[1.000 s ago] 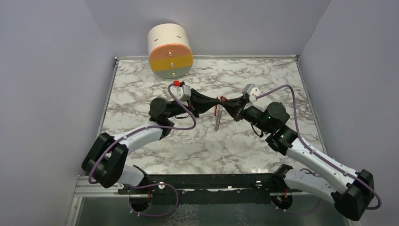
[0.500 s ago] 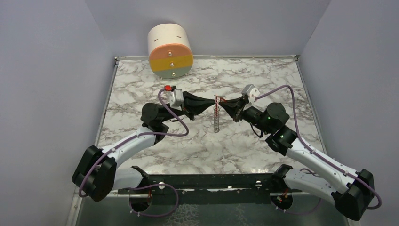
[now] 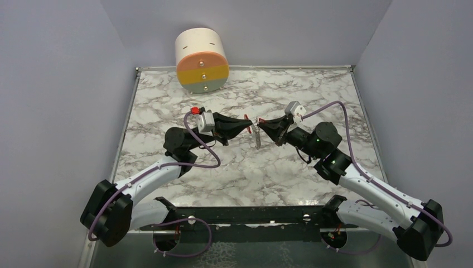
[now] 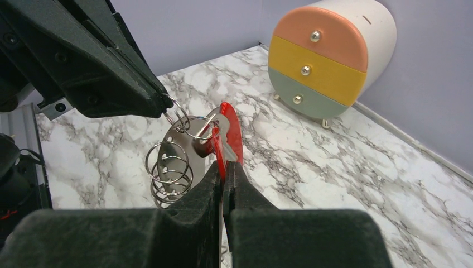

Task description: Remove the keys from the keyring

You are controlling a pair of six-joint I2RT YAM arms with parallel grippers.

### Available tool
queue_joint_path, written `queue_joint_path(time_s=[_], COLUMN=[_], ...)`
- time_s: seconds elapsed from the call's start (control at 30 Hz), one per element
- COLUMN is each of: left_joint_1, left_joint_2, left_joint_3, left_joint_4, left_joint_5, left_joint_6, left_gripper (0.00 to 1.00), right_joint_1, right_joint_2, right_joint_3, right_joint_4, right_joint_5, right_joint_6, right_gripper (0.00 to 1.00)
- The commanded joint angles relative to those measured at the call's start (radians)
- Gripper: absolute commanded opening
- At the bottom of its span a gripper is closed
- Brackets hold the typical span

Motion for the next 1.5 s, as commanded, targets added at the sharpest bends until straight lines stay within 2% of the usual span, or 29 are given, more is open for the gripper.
queue_joint_path(time_s=[0.0, 0.7, 1.03, 1.2, 1.3, 1.47], left_joint_1=[0.0, 0.0, 0.001, 0.0, 0.0, 0.0], left_joint_2=[-0.058, -0.091, -0.072, -0.018, 0.006, 0.04], left_joint_3=[-0.015, -0.036, -0.059, -0.047, -0.027, 0.011], left_joint_4=[0.075, 0.133, 0.32, 0.333, 0.263, 0.133], left_joint_5=[-0.049, -0.045, -0.094, -0.081, -0.095, -0.117], left_joint_6=[0.021, -0.007, -0.078, -0.115, -0.108, -0.07], left_gripper=[0.0, 0.0, 0.0, 0.0, 0.0, 0.15], right_joint_1=[-0.009, -0.008, -0.009, -0.009, -0.008, -0.008], right_joint_2=[0.011, 0.004, 0.031, 0.017, 0.011, 0.012], right_joint_3=[0.028, 0.058, 0.04, 0.036, 0.037, 0.033], right_joint_4=[0.023, 0.006, 0.022, 0.024, 0.023, 0.031], right_joint_5=[0.03, 0.045, 0.0, 0.002, 0.006, 0.006], right_joint_6=[-0.002, -0.03, -0.004, -0.007, -0.008, -0.005], right_gripper=[0.01, 0.01, 0.01, 0.01, 0.01, 0.01])
